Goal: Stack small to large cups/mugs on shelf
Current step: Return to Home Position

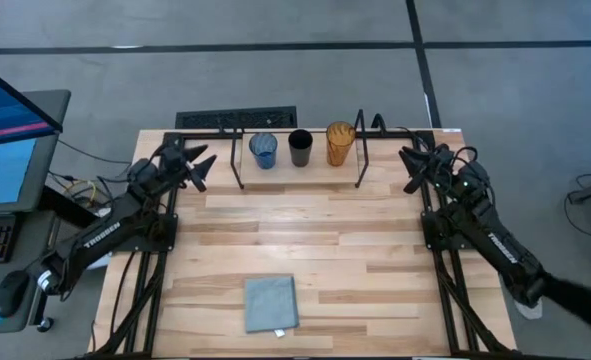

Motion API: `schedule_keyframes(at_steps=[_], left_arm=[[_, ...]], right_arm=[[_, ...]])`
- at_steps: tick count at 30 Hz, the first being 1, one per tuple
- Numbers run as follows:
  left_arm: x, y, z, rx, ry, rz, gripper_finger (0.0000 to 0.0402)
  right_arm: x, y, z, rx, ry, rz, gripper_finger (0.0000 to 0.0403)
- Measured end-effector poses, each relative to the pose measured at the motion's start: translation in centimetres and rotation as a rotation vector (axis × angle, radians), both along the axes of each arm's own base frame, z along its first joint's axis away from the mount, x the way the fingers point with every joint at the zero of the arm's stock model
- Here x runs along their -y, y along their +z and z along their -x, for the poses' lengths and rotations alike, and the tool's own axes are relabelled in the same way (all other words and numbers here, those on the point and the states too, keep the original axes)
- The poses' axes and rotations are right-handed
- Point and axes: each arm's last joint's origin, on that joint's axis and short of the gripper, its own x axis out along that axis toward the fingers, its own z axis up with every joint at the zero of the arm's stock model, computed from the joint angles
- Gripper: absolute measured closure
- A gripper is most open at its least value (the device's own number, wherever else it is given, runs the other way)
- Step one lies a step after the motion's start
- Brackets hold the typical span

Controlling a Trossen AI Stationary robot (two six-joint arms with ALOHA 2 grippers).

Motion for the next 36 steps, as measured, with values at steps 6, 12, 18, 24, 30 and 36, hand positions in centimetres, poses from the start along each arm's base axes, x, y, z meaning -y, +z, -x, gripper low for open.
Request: schedule_keyframes(at_steps=[6, 12, 18, 24, 30, 36], left_arm=[[0.5, -0.7, 0.4, 0.009, -0.001, 0.006, 0.0161], [1.1, -0.9, 0.9, 0.001, -0.001, 0.012, 0.0161], [1.9, -1.0, 1.5, -0.010, 0.001, -0.012, 0.0161], [2.1, -1.4, 1.7, -0.047, 0.009, -0.005, 0.0161], [2.0, -1.8, 1.7, -0.078, 0.023, 0.018, 0.0161], [2.0, -2.1, 1.8, -0.114, 0.054, 0.048, 0.0161]], right_arm=[[0.0, 0.0, 0.0, 0.001, 0.002, 0.001, 0.0290], [0.2, -0.7, -0.2, 0.013, 0.002, 0.017, 0.0290], [0.7, -2.2, -0.5, 0.103, -0.004, 0.083, 0.0290], [0.7, -2.1, -0.5, 0.105, -0.006, 0.094, 0.0290], [0.8, -2.5, -0.6, 0.074, -0.008, 0.071, 0.0290], [0.8, -3.2, -0.6, 0.015, -0.009, 0.027, 0.0290]])
